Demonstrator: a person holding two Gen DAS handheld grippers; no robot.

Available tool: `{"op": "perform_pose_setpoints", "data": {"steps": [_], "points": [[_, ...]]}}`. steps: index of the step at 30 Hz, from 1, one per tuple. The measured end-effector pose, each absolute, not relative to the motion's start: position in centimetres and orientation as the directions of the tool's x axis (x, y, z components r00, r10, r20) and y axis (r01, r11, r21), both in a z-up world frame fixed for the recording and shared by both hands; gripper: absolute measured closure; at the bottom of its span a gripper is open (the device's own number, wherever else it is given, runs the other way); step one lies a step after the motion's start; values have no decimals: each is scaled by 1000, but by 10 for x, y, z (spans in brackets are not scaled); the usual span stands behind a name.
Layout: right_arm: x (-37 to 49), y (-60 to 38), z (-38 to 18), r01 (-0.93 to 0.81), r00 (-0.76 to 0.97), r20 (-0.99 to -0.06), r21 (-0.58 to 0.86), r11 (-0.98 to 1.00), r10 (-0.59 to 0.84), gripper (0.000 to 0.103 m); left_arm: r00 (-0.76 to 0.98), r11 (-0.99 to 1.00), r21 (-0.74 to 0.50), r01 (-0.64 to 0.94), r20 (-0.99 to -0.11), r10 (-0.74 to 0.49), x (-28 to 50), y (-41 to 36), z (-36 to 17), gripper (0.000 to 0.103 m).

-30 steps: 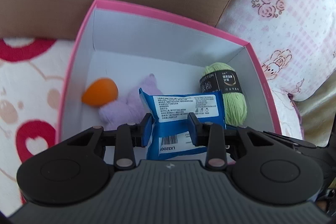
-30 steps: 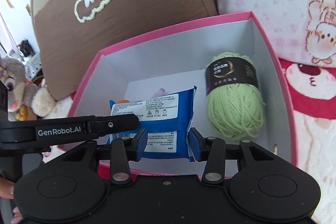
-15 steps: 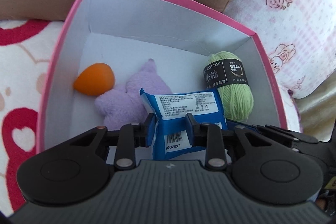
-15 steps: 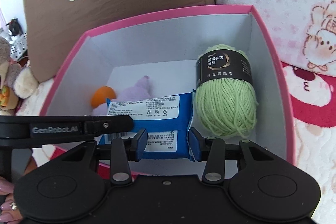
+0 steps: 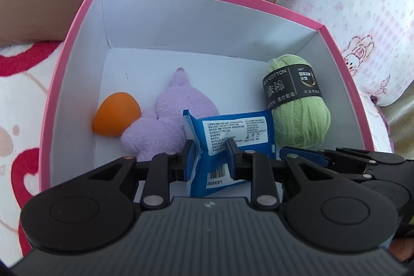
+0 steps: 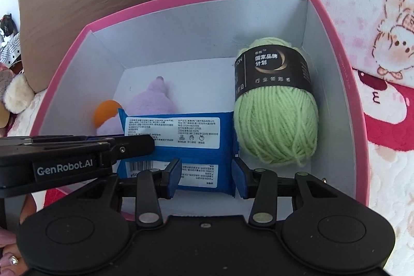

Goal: Organize objects
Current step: 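Lower the wet-wipe pack into the box and open the left tool, then withdraw the left tool from the box toward the clear floss-pick box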

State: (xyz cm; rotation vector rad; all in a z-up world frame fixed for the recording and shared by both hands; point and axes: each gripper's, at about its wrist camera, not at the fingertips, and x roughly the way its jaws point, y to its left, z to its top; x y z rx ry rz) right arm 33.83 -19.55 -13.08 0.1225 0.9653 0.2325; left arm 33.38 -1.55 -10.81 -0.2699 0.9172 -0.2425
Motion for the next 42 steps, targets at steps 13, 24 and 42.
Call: {"op": "perform_pose_setpoints", "data": {"steps": [13, 24, 42], "points": [[309, -208, -96, -180, 611, -728, 255, 950, 311, 54, 590, 945, -313, 93, -748, -305, 327, -15, -85, 79], [282, -203, -54, -214, 648, -696, 224, 951, 310, 54, 536, 927, -374, 38, -775, -335, 302, -13, -54, 79], [223, -193, 17, -355, 662, -684, 75, 932, 307, 25, 597, 951, -292, 101, -747, -292, 244, 5, 35, 56]]}}
